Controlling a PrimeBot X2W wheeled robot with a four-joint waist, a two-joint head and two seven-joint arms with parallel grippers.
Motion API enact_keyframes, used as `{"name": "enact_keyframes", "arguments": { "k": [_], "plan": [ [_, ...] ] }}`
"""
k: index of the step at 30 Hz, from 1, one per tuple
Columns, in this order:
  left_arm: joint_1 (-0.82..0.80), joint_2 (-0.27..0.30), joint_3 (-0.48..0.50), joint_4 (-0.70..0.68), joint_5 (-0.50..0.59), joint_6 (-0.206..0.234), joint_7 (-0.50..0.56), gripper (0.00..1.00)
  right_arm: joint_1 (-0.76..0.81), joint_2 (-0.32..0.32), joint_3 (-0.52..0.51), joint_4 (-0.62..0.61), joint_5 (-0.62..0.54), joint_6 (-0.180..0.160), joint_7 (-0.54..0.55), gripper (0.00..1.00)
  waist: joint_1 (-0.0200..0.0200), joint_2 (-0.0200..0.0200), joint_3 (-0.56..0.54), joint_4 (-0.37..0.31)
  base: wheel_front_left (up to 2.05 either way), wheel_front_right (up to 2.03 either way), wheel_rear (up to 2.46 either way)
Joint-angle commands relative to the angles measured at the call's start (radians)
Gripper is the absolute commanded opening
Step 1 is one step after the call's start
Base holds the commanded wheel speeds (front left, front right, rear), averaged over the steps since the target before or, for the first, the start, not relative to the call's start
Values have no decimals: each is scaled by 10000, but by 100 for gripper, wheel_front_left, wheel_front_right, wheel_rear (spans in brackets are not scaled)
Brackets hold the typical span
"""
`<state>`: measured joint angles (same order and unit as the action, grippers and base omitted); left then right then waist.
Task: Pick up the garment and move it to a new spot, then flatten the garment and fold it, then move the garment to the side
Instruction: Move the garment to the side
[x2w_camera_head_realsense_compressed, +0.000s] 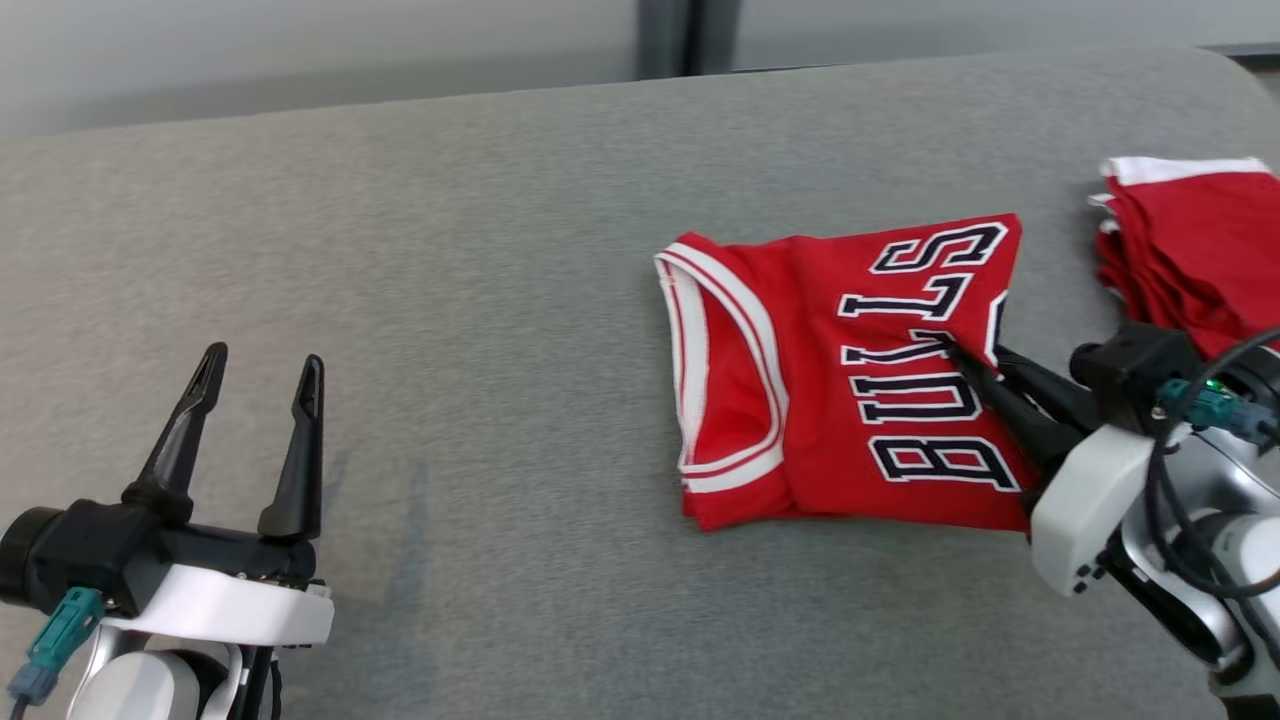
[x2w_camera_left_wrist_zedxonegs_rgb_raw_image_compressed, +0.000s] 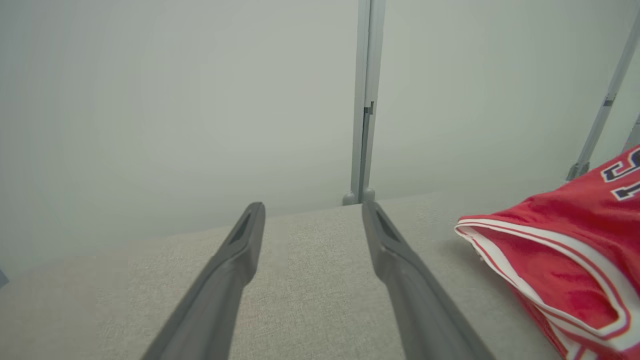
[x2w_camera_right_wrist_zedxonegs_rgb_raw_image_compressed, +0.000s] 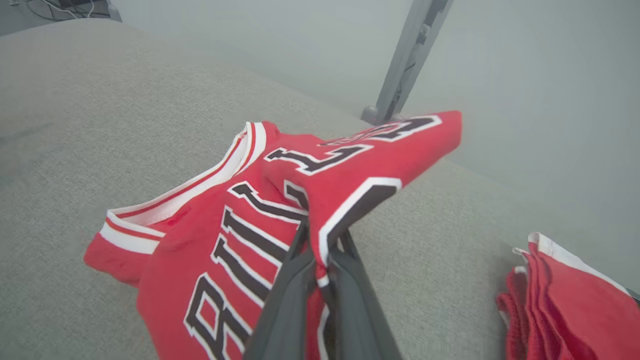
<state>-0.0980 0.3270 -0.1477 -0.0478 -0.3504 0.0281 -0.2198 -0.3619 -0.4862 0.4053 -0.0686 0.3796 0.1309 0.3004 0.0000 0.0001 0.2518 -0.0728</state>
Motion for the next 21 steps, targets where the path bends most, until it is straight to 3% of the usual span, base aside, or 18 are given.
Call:
{"name": "enact_keyframes", "arguments": {
  "k": [1,5,10,21],
  "plan": [
    [44,39,20,-68,67,23,-5,100,96,-65,-52,-91,46,0,77,0,0,-1,76,-535,0,0,0],
    [-12,251,-1,-493,172,79,248,100,288,-105,-421,-477,217,0,344,0,0,-1,447,-1210,0,0,0],
    [-268,563,15,-1002,308,61,595,100,-415,-326,-452,-121,566,0,48,0,0,-1,1110,-1852,0,0,0],
    [-1128,1225,87,-1919,671,15,1126,100,-3007,-2417,-120,772,-550,-1,-404,0,0,-1,2667,-2572,0,0,0]
  ]
}}
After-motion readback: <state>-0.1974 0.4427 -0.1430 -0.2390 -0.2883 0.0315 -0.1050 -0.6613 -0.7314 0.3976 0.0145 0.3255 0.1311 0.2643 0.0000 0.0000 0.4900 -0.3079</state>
